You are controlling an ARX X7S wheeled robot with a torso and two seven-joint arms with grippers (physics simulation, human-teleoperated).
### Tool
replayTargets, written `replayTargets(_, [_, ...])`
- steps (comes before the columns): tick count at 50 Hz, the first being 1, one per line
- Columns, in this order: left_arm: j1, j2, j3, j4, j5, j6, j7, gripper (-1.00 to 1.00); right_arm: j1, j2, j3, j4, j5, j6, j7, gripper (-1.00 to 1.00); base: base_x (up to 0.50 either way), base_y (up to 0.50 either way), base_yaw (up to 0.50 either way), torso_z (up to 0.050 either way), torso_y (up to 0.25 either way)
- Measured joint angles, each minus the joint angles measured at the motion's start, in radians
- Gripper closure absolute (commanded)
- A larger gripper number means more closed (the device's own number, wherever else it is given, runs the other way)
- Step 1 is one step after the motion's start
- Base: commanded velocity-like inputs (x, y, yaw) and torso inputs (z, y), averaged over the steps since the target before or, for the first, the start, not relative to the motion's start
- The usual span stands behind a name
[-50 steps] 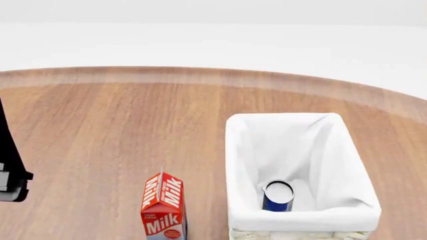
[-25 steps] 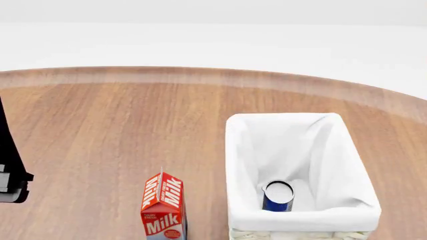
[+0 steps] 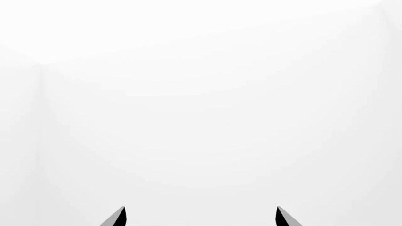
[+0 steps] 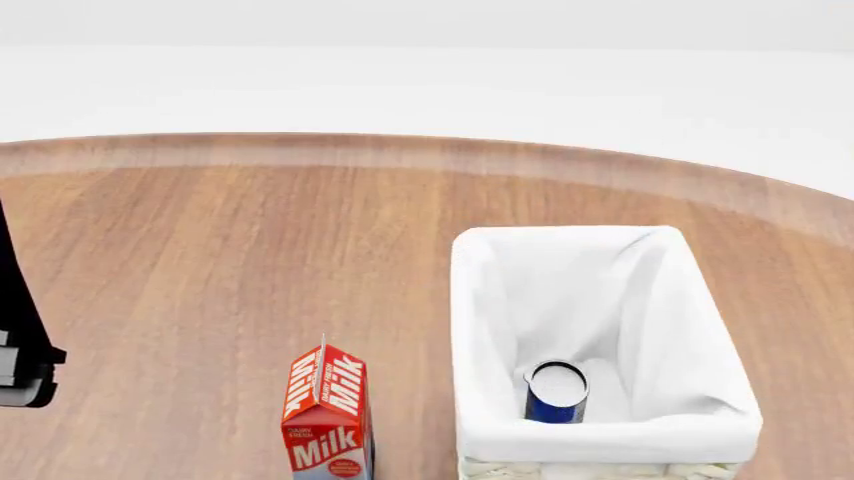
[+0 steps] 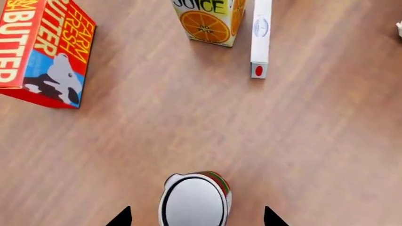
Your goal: Pick up the alphabet soup and the tomato sauce, and put them in the basket.
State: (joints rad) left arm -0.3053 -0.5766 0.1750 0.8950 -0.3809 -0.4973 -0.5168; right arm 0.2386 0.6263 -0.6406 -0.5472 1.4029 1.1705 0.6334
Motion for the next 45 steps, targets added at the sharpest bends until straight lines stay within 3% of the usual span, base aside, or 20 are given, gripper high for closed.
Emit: replayTargets(45, [0.004, -0.012, 0.000, 0.001, -0.006, 0.007, -0.010, -1.00, -0.027, -0.038, -0.083, 0.029, -0.133, -0.052, -0.039, -1.00, 0.00, 0.00, 0.00, 0.000, 0.000])
